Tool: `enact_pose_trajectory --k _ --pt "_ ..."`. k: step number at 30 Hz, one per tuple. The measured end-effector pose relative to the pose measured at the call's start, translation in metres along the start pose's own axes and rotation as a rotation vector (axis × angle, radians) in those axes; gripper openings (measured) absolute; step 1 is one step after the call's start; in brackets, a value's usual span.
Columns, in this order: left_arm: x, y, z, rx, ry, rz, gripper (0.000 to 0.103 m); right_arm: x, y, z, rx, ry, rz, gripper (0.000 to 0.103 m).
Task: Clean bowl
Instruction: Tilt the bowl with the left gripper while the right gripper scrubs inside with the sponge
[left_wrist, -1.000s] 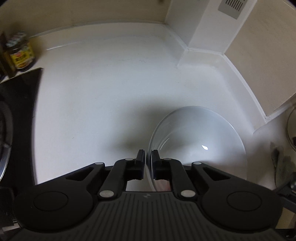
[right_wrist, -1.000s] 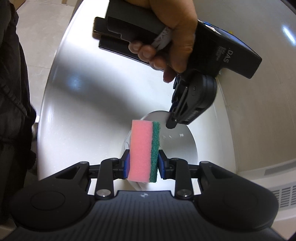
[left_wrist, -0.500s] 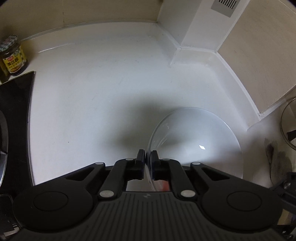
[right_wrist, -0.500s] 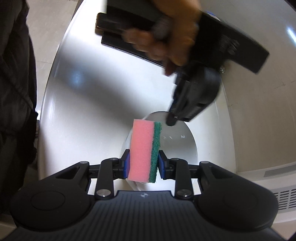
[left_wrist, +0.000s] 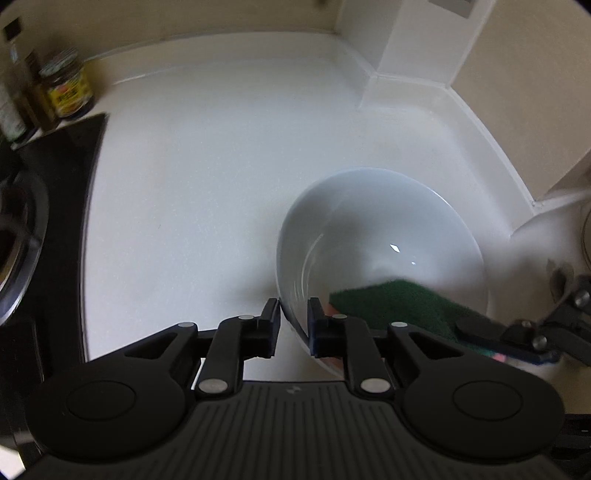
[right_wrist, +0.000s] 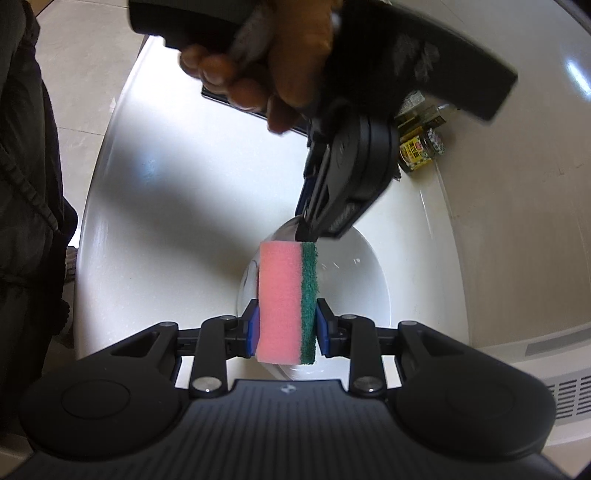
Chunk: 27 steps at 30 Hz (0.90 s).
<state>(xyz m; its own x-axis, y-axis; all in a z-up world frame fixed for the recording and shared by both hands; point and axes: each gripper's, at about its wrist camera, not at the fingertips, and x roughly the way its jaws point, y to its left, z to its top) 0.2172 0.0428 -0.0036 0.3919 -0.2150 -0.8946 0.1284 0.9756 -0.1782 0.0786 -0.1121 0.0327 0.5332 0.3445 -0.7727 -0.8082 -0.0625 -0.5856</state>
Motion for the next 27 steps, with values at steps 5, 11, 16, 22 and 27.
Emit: enact_pose_trajectory --k 5,11,16,22,27 --pt "0.012 0.0 0.027 0.025 0.016 -0.023 0.007 -0.004 0.0 -0.004 -0.036 0.015 -0.005 0.026" --pt "-0.011 0.004 -0.007 -0.046 -0.001 -0.009 0.017 -0.007 -0.006 -0.007 -0.002 0.015 0.001 0.026" --pt "-0.008 0.007 -0.015 -0.07 -0.002 -0.008 0.02 0.006 0.003 -0.003 -0.017 0.015 -0.01 0.027" --pt "-0.001 0.014 0.004 -0.055 0.004 -0.026 0.009 0.003 0.005 0.001 -0.086 0.026 -0.006 0.026" --pt "-0.003 0.012 0.011 -0.06 -0.006 -0.019 0.011 0.008 0.002 0.005 -0.082 0.053 -0.014 0.026"
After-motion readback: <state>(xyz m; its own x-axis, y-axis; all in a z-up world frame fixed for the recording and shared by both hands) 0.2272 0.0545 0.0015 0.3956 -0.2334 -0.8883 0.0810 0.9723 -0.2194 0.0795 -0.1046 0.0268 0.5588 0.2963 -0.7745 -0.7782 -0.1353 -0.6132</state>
